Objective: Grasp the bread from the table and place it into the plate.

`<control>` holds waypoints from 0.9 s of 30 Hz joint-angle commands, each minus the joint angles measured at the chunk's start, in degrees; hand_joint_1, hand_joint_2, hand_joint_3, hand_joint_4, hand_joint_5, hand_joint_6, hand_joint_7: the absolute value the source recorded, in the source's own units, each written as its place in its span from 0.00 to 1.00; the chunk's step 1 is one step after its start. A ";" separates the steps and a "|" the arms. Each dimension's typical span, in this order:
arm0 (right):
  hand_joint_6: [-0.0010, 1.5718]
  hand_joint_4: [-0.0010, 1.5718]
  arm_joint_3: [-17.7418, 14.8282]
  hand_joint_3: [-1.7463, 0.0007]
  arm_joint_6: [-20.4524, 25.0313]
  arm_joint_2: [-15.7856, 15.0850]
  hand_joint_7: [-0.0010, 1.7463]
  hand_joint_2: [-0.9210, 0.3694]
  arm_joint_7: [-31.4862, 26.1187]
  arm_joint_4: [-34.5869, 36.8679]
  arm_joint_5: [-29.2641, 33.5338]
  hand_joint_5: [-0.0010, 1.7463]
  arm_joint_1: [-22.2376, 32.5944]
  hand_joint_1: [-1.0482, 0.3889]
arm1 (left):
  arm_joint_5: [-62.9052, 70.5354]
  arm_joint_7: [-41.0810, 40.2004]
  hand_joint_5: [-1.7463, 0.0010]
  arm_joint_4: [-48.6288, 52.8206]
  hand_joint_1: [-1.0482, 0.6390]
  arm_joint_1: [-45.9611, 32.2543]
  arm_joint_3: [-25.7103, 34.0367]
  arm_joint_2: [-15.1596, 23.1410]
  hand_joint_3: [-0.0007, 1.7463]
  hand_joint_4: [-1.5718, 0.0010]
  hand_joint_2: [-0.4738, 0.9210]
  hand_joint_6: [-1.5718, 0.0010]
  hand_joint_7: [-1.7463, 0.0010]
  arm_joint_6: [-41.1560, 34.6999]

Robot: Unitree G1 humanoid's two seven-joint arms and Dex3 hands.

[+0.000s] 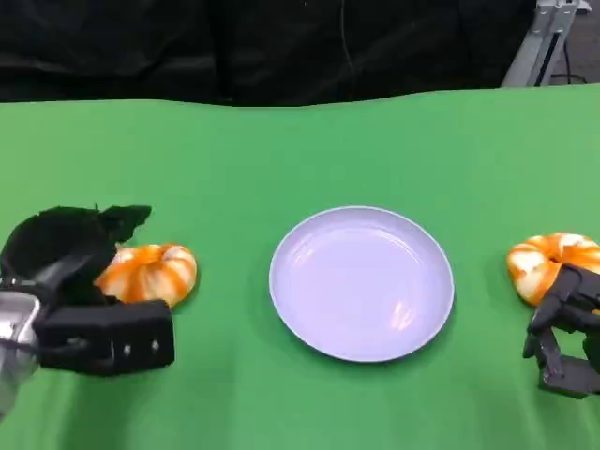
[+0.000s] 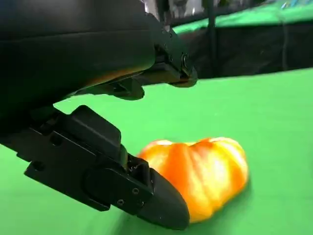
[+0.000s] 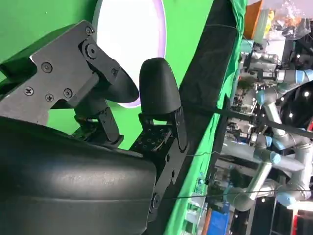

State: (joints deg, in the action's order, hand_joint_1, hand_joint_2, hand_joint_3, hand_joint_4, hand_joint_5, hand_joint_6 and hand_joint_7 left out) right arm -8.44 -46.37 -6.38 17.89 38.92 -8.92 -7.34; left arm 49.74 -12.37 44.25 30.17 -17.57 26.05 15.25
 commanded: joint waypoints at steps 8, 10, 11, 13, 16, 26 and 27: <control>0.53 0.56 -0.27 0.24 0.09 -0.64 0.85 0.37 -0.75 -0.60 0.05 0.96 0.24 0.70 | -1.19 -2.88 0.99 17.96 0.03 9.13 -8.03 -3.41 0.04 0.74 1.00 0.79 1.00 -0.29; 0.53 0.56 -0.26 0.24 -0.10 -0.72 0.85 0.37 -0.74 -0.49 0.15 0.97 0.21 0.70 | -1.84 -3.37 0.99 19.58 0.04 9.57 -8.59 -4.36 0.04 0.74 1.00 0.79 1.00 -0.29; 0.53 0.56 -0.25 0.24 -0.20 -0.79 0.86 0.37 -0.79 -0.43 0.29 0.97 0.20 0.70 | -2.08 -3.55 0.99 20.19 0.04 9.74 -8.79 -4.71 0.04 0.74 1.00 0.79 1.00 -0.24; 0.53 0.56 -0.24 0.24 -0.31 -0.86 0.86 0.37 -0.87 -0.37 0.47 0.97 0.19 0.69 | -2.45 -3.82 0.99 20.99 0.04 10.05 -9.18 -5.00 0.04 0.75 1.00 0.80 1.00 -0.11; 0.53 0.56 -0.33 0.24 0.09 -0.78 0.85 0.37 -0.42 -0.42 -0.15 0.96 0.16 0.70 | -2.98 -3.81 1.00 22.39 0.04 10.39 -10.27 -6.04 0.05 0.75 1.00 0.80 1.00 -0.42; 0.53 0.56 -0.21 0.24 0.75 -0.60 0.86 0.36 -0.60 -1.26 -0.19 0.97 0.47 0.70 | -3.45 -3.71 1.00 25.48 0.06 11.70 -12.31 -7.48 0.06 0.76 1.00 0.80 1.00 -0.83; 0.53 0.56 -0.18 0.24 0.90 -0.57 0.86 0.36 -0.65 -1.50 -0.18 0.97 0.57 0.70 | -3.32 -3.84 1.00 25.80 0.06 11.89 -12.69 -7.61 0.06 0.76 1.00 0.80 1.00 -0.91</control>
State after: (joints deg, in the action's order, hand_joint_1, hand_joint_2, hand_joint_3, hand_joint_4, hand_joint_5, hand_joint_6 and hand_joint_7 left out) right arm -8.34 -46.13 -6.38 17.49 38.67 -8.91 -7.18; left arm 46.31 -15.61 68.85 41.17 -29.16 18.66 14.66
